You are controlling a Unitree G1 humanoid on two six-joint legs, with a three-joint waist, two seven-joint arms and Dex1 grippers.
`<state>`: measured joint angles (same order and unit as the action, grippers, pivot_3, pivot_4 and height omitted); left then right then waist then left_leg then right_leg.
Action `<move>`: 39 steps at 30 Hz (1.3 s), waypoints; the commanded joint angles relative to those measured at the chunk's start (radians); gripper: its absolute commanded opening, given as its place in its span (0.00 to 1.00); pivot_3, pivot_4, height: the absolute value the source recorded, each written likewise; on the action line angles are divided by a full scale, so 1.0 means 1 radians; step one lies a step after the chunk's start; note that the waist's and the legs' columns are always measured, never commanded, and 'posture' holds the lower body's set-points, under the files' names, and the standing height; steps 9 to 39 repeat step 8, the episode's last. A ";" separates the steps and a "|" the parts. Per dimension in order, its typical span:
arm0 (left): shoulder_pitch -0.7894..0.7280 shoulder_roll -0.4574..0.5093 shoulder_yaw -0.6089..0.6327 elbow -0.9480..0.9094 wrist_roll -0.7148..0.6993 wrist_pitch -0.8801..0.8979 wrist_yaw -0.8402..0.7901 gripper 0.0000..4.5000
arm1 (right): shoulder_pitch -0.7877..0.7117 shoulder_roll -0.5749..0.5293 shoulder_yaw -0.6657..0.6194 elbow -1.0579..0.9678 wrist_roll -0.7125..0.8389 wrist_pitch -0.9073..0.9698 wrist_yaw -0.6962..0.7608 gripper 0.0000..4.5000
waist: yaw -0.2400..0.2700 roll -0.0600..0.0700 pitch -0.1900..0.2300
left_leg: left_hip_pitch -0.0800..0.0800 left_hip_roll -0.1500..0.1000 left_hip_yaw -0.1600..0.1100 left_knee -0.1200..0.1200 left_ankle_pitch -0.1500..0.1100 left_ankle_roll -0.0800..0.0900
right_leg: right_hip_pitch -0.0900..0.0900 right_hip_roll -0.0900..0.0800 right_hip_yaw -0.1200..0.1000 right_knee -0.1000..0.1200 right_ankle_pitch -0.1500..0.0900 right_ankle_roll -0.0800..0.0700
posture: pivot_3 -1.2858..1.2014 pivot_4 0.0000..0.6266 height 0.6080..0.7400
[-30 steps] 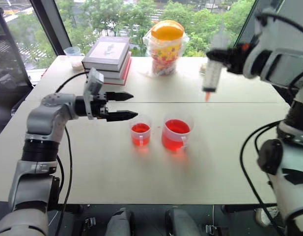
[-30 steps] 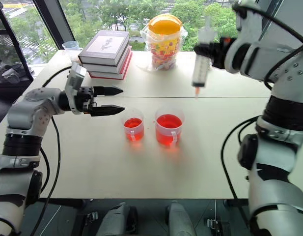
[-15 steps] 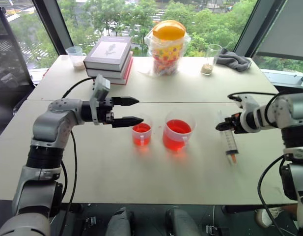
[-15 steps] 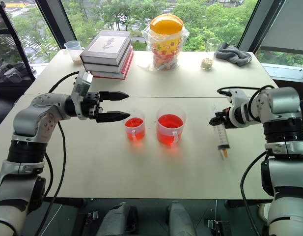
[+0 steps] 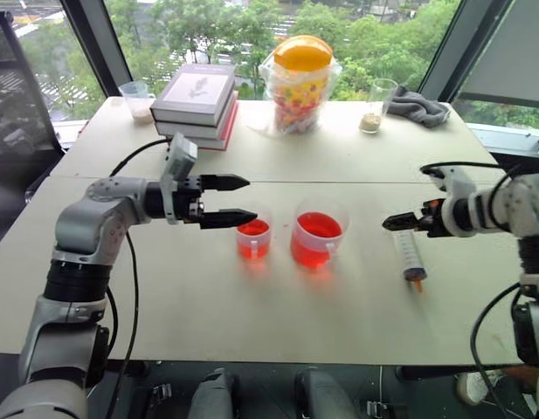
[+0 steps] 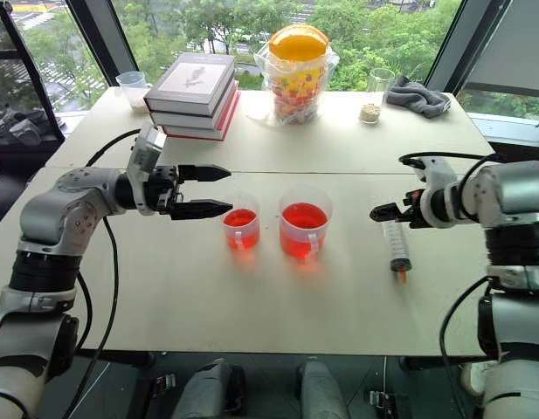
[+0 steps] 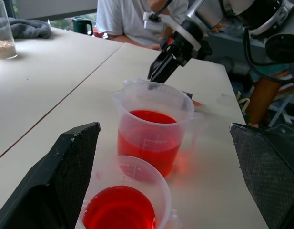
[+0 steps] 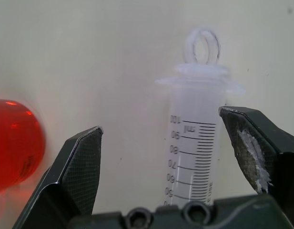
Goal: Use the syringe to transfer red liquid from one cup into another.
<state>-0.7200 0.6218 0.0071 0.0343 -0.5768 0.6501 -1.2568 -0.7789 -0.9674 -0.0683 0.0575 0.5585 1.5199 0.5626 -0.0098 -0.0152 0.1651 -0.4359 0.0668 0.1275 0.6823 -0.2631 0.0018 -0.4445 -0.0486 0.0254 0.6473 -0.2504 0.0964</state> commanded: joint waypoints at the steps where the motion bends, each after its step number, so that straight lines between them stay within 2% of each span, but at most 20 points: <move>1: -0.008 0.021 0.007 -0.040 -0.014 0.008 -0.002 1.00 | 0.105 -0.066 -0.173 -0.303 0.083 -0.028 0.064 0.99 | -0.001 0.000 0.000 | 0.000 0.000 0.000 0.000 0.000 0.000 | 0.000 0.000 0.000 0.000 0.000 0.000 | 0.52 0.24 1.00; 5: -0.005 0.040 0.003 -0.049 -0.014 0.018 -0.002 1.00 | 0.224 -0.040 -0.394 -0.567 0.195 -0.025 0.119 0.99 | -0.006 0.000 0.000 | 0.001 0.000 -0.001 0.000 0.000 0.000 | 0.000 0.000 0.000 0.000 0.000 0.000 | 0.52 0.24 1.00; 8: 0.001 0.039 -0.021 -0.028 0.007 0.003 -0.012 1.00 | 0.303 0.036 -0.483 -0.683 0.252 -0.054 0.114 0.99 | -0.005 0.000 0.000 | 0.003 0.000 -0.002 0.000 0.000 0.000 | 0.003 0.001 0.000 0.000 0.000 0.000 | 0.52 0.24 1.00; 39: 0.001 0.039 -0.021 -0.028 0.007 0.003 -0.012 1.00 | 0.303 0.036 -0.483 -0.683 0.252 -0.054 0.114 0.99 | -0.005 0.000 0.000 | 0.003 0.000 -0.002 0.000 0.000 0.000 | 0.003 0.001 0.000 0.000 0.000 0.000 | 0.52 0.24 1.00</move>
